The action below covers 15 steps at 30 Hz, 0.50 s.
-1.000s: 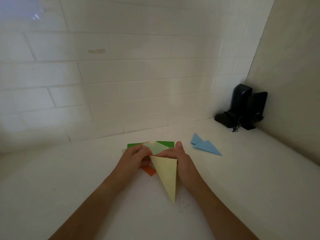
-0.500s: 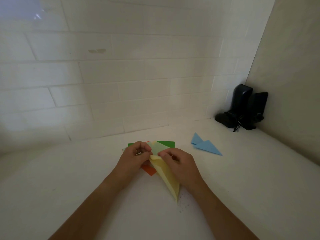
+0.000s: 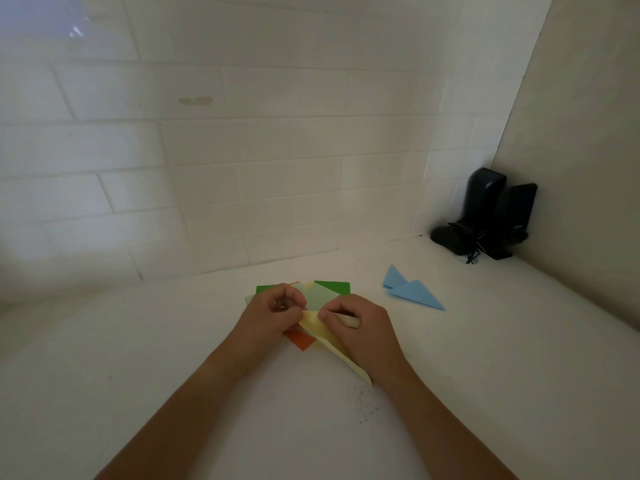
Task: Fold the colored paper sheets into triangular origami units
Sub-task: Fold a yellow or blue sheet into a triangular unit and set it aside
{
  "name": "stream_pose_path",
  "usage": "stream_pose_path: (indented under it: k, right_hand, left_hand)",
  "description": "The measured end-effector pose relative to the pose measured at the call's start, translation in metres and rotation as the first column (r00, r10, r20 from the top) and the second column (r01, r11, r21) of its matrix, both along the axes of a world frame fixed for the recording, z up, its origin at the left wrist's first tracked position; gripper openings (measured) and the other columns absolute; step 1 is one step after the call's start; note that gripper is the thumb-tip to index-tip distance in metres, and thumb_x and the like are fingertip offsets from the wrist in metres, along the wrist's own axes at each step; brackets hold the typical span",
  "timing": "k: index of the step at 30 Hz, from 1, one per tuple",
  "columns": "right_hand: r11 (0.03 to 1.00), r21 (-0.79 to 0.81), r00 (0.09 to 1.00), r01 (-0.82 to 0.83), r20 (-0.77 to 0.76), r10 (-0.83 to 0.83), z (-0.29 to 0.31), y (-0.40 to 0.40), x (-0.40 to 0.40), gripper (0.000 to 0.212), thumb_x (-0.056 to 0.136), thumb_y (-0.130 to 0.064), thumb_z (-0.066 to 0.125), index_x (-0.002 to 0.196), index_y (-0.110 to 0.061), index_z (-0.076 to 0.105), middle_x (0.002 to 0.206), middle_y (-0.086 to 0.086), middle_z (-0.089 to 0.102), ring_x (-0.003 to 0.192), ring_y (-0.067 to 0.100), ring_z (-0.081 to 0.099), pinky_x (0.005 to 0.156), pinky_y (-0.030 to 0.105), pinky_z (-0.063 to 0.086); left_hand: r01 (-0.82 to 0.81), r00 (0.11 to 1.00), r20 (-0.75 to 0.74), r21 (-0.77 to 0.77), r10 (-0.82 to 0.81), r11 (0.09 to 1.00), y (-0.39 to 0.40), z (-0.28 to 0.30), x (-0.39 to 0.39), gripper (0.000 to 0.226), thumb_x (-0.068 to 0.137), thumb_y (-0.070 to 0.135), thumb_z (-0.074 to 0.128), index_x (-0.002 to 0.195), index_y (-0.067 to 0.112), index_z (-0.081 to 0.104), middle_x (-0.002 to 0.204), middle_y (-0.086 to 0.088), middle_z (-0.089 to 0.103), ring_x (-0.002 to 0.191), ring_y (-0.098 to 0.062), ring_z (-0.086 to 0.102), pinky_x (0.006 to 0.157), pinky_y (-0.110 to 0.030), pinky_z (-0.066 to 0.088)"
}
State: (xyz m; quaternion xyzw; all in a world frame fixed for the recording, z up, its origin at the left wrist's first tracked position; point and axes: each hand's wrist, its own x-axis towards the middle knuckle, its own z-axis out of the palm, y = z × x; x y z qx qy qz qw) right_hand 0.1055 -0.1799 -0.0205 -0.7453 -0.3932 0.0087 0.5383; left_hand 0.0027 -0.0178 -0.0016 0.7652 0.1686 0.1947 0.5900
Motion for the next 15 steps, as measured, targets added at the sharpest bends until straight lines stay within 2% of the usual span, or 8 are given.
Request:
stream_pose_path:
  k: [3, 6, 8, 11, 15]
  right_hand:
    - [1.0, 0.002, 0.999, -0.025, -0.02, 0.025, 0.0002, -0.0001, -0.0001, 0.006, 0.089, -0.017, 0.076, 0.084, -0.02, 0.076, 0.083, -0.013, 0.072, 0.085, 0.007, 0.066, 0.074, 0.016, 0.049]
    - [1.0, 0.009, 1.0, -0.021, -0.008, 0.021, -0.0016, 0.0006, 0.0008, 0.008, 0.088, -0.015, 0.076, 0.082, -0.019, 0.075, 0.081, -0.012, 0.072, 0.083, 0.008, 0.066, 0.072, 0.015, 0.048]
    - [1.0, 0.013, 1.0, -0.026, -0.009, 0.026, -0.0014, 0.0007, 0.0005, 0.007, 0.088, -0.015, 0.076, 0.082, -0.019, 0.076, 0.081, -0.011, 0.072, 0.083, 0.008, 0.066, 0.072, 0.016, 0.048]
    - [0.999, -0.007, 0.999, -0.037, -0.023, 0.037, -0.0004, 0.0, 0.0012, 0.006, 0.09, -0.018, 0.075, 0.085, -0.02, 0.076, 0.082, -0.011, 0.071, 0.083, 0.007, 0.066, 0.072, 0.013, 0.047]
    - [1.0, 0.008, 0.997, -0.014, -0.07, 0.015, -0.001, -0.0008, 0.0027, 0.007, 0.09, -0.017, 0.075, 0.084, -0.021, 0.075, 0.083, -0.011, 0.072, 0.085, 0.008, 0.066, 0.074, 0.016, 0.049]
  left_hand:
    - [-0.004, 1.0, -0.005, 0.019, 0.004, 1.0, 0.0006, -0.0007, -0.0007, 0.011, 0.086, -0.002, 0.066, 0.091, 0.006, 0.069, 0.067, 0.011, 0.062, 0.064, -0.008, 0.062, 0.065, -0.021, 0.054]
    - [0.027, 1.0, -0.015, 0.006, -0.027, 1.0, 0.0004, -0.0004, -0.0019, 0.01, 0.085, 0.0, 0.069, 0.094, 0.004, 0.069, 0.071, 0.005, 0.063, 0.068, -0.02, 0.067, 0.072, -0.037, 0.059]
    - [0.016, 1.0, -0.007, 0.039, -0.016, 0.999, 0.0002, 0.0003, -0.0022, 0.009, 0.087, -0.003, 0.068, 0.092, 0.004, 0.069, 0.071, 0.004, 0.062, 0.067, -0.014, 0.064, 0.069, -0.029, 0.055]
    - [0.001, 1.0, 0.001, 0.056, -0.001, 0.998, -0.0024, 0.0023, -0.0017, 0.018, 0.093, -0.009, 0.057, 0.086, 0.003, 0.068, 0.067, 0.005, 0.06, 0.06, -0.006, 0.059, 0.063, -0.017, 0.049]
    - [0.023, 1.0, -0.009, 0.036, -0.023, 0.999, -0.0036, 0.0041, -0.0029, 0.028, 0.09, 0.004, 0.051, 0.077, 0.015, 0.072, 0.071, 0.002, 0.066, 0.07, -0.016, 0.066, 0.073, -0.031, 0.053]
